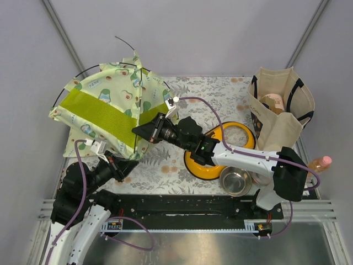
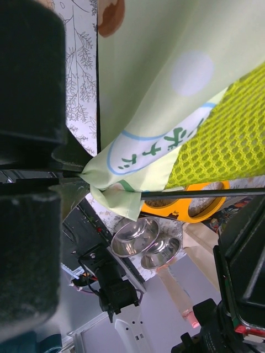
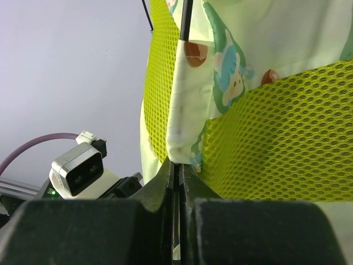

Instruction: Set up the pet tent

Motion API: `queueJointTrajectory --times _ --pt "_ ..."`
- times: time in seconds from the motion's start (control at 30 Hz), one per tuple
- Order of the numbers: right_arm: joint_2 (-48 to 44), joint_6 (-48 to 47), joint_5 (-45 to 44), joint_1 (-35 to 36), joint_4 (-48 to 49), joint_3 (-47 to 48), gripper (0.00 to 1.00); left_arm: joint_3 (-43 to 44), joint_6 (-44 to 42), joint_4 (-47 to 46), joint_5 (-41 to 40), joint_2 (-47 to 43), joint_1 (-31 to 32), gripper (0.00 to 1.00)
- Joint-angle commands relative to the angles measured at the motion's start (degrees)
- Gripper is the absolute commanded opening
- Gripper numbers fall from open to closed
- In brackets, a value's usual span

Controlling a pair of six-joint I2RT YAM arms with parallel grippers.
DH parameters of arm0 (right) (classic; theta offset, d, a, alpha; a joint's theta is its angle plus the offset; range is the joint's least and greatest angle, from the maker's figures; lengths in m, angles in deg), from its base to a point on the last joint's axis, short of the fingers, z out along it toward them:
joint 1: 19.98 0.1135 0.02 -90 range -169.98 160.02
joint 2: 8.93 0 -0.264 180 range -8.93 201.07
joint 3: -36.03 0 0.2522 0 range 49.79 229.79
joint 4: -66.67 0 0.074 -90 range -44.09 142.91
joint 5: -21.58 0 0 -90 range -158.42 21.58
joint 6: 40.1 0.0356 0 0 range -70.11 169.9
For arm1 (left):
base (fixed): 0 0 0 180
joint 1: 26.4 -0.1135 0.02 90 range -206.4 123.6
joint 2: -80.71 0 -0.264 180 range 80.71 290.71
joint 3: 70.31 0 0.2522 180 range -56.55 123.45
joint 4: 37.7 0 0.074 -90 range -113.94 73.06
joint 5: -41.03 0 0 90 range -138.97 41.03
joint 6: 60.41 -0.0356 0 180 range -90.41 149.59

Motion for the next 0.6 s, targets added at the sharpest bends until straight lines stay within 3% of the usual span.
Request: queueJointTrajectory --times 0.0,0.37,0.57 --pt "2.02 -1.73 -6.8 -0.72 0.23 2.18 0.0 0.11 1.7 -3.97 7.27 0.52 0.51 0.0" --pt "0.7 -1.9 -4.34 -0.28 2.87 0.43 0.0 0.37 2.05 -4.14 6.3 0.17 0.52 0.0" --pt "2.99 -3.83 -8.63 0.25 1.9 1.92 0.0 0.37 1.97 -5.29 9.37 0.08 0.52 0.0"
